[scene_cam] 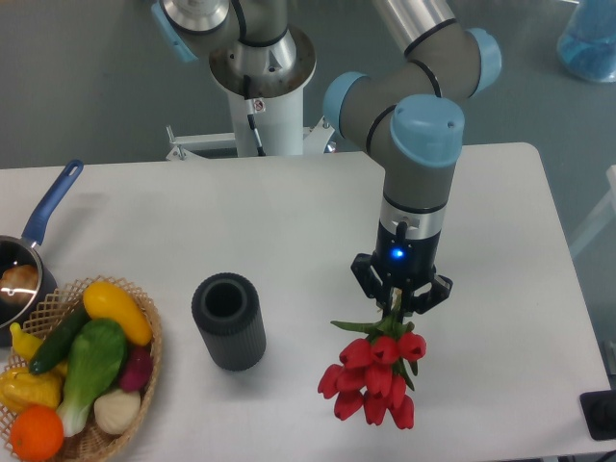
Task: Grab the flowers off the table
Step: 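Lift the gripped red tulips up off the table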
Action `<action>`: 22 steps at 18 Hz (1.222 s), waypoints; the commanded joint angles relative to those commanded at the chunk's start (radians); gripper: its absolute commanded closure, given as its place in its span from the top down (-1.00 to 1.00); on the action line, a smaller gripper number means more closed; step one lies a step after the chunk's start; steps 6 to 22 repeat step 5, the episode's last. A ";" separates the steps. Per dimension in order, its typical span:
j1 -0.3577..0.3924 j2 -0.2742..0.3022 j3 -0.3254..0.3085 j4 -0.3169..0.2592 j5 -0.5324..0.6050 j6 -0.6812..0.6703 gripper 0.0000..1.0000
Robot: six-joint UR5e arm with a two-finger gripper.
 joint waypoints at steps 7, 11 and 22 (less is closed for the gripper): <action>0.005 0.002 0.009 0.003 -0.002 -0.003 -0.48; 0.005 0.002 0.009 0.003 -0.002 -0.003 -0.48; 0.005 0.002 0.009 0.003 -0.002 -0.003 -0.48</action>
